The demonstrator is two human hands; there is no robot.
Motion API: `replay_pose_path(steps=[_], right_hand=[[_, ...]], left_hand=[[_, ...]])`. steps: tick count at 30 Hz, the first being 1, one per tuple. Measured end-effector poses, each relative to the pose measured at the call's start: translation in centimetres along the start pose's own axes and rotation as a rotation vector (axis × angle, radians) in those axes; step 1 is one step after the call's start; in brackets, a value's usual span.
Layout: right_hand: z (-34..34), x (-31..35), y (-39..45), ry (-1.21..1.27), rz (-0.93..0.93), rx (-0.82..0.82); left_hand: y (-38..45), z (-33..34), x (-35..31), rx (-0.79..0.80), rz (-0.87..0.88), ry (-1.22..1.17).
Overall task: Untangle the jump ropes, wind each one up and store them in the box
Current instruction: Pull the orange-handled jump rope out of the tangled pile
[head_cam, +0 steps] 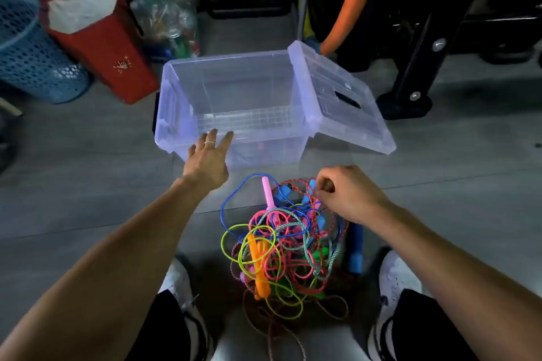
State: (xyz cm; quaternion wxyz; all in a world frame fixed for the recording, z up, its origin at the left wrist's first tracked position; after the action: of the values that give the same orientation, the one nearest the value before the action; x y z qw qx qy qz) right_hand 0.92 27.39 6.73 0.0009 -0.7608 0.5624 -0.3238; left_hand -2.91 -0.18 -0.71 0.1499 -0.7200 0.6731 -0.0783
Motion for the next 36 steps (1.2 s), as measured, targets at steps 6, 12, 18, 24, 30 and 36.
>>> replay_pose_path(steps=[6,12,18,24,30,36], right_hand=[[1.4,0.1,1.8,0.079,0.011,0.036],[0.8,-0.4,0.2,0.084,0.038,0.008],[1.2,-1.0,-3.5,0.113,0.09,-0.014],[4.0,-1.8,-6.8,0.117,0.139,0.009],[7.4,-3.9,-9.2,0.054,0.137,0.107],[9.5,-4.8,-8.8,0.092,0.131,0.153]], left_hand=[[2.3,-0.2,-1.6,-0.081,-0.131,0.063],[-0.7,1.4,-2.3,-0.082,-0.043,-0.046],[-6.1,2.0,-3.4,-0.266,0.072,-0.224],[-13.5,6.9,-5.8,-0.068,-0.037,-0.646],[-15.8,14.2,-5.9,0.127,-0.169,-0.655],[-14.7,17.4,-5.4,0.112,-0.377,-0.736]])
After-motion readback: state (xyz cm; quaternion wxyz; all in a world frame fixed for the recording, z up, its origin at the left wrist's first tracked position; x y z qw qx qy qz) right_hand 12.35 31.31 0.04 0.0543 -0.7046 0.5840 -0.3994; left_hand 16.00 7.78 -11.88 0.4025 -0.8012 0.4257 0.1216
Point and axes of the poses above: each hand's wrist, its own y-axis towards the middle knuckle, its own z-axis out of the palm, x = y × z, the point moved 3 cm from there along y, towards the middle knuckle, and after that the axes turned 5 degrees about x, right-handed, at the moved point
